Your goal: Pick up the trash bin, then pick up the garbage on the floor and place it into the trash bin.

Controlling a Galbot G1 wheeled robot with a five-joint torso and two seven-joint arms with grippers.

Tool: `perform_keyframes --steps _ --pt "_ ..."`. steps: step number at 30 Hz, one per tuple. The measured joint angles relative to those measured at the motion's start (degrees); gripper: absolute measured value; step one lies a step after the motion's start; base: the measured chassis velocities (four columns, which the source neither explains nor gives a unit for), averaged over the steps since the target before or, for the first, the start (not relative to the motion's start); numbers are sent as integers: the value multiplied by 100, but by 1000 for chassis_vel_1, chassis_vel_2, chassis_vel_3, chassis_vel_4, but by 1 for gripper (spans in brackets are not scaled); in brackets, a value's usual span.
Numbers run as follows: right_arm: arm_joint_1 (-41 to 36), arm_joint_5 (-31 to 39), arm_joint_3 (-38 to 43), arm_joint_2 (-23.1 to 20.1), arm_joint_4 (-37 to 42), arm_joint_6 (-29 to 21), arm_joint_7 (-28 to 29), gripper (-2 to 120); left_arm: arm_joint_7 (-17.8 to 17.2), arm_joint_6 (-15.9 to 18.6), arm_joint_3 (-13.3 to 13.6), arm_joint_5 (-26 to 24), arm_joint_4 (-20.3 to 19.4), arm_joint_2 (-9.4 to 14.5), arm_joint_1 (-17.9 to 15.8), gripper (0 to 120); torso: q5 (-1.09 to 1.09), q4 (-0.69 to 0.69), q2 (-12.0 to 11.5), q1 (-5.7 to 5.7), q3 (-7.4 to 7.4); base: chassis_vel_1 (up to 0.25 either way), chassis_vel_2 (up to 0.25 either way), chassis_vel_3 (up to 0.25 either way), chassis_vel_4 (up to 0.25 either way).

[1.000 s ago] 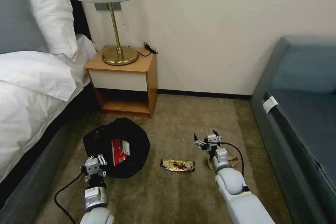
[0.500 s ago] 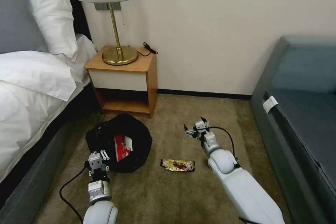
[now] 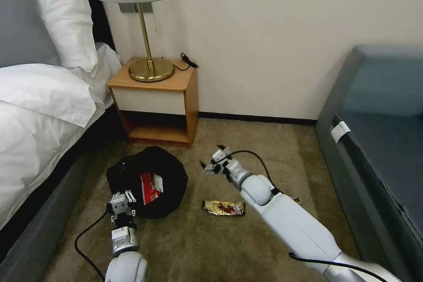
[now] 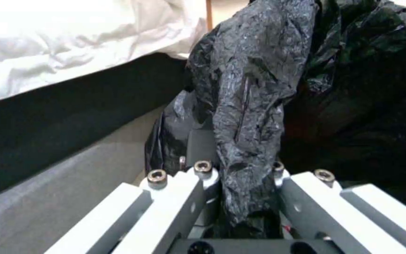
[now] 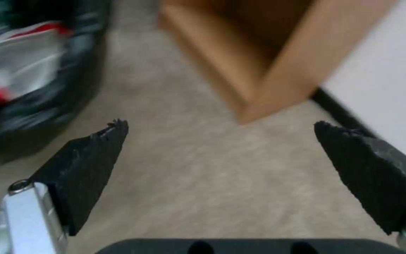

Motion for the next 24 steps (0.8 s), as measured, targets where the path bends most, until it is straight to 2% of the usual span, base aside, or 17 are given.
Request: perform_keyframes --steps 9,15,24 --pt "-110 -308 -511 -131 -144 -165 -477 100 -16 -38 -106 106 212 36 -135 3 0 -1 0 0 0 0 0 0 0" --pt "-258 -447 -538 -194 -229 -166 -592 100 -20 -48 -121 107 264 47 -179 3 1 0 0 0 0 0 0 0 0" --pt "-817 -752 -511 -555 -247 -116 -731 100 -22 -80 -114 128 275 59 -188 3 1 -1 0 0 0 0 0 0 0"
